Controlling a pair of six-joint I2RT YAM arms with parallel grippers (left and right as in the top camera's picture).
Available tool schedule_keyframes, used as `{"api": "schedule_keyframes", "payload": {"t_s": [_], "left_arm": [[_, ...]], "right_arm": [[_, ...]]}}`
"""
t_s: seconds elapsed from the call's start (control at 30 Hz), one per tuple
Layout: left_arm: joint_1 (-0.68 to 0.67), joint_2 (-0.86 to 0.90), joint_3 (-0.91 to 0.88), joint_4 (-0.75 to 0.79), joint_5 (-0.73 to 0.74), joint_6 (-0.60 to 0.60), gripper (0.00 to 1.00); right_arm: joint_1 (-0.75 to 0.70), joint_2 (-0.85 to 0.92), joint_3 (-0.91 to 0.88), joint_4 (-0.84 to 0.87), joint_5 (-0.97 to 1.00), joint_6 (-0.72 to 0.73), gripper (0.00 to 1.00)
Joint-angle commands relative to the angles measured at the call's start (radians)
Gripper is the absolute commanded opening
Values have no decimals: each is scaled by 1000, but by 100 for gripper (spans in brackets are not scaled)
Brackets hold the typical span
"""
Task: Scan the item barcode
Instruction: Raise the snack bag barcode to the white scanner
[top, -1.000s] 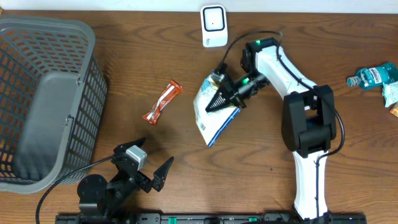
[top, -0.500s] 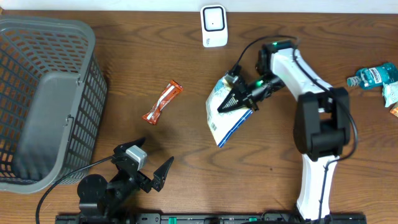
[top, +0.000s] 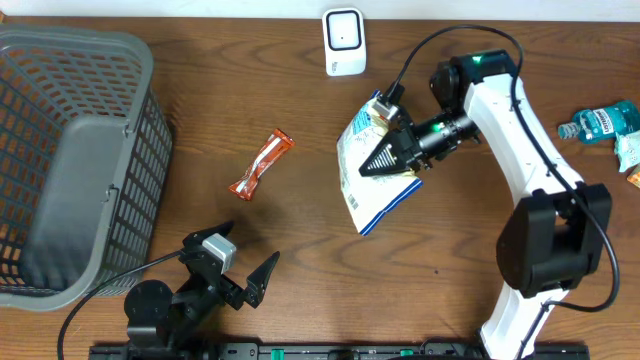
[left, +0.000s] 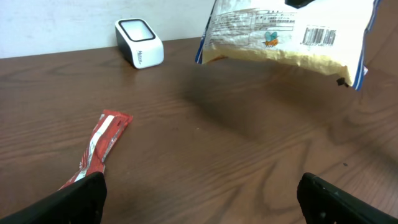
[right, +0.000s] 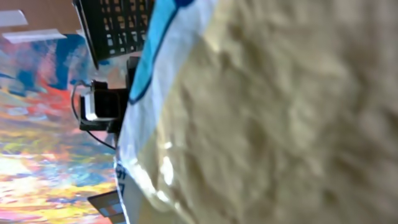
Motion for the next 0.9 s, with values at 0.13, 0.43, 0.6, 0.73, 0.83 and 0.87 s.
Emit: {"api": "schedule_keyframes", "payload": {"t_s": [0.13, 0.43, 0.6, 0.73, 0.83, 0.87], "left_arm": [[-3, -5, -1, 0, -1, 17, 98], [-3, -5, -1, 0, -1, 17, 98], [-3, -5, -1, 0, -1, 17, 98], [-3, -5, -1, 0, -1, 17, 98], [-3, -5, -1, 0, -1, 17, 98], [-3, -5, -1, 0, -1, 17, 98]], "right_arm": [[-3, -35, 5, 0, 0, 4, 1], [-36, -35, 5, 304, 131, 103, 1], [-22, -36, 10, 521, 521, 441, 1], [1, -38, 29, 587, 562, 444, 1], [29, -39, 39, 674, 648, 445, 1], [40, -39, 39, 704, 692, 445, 2]]}}
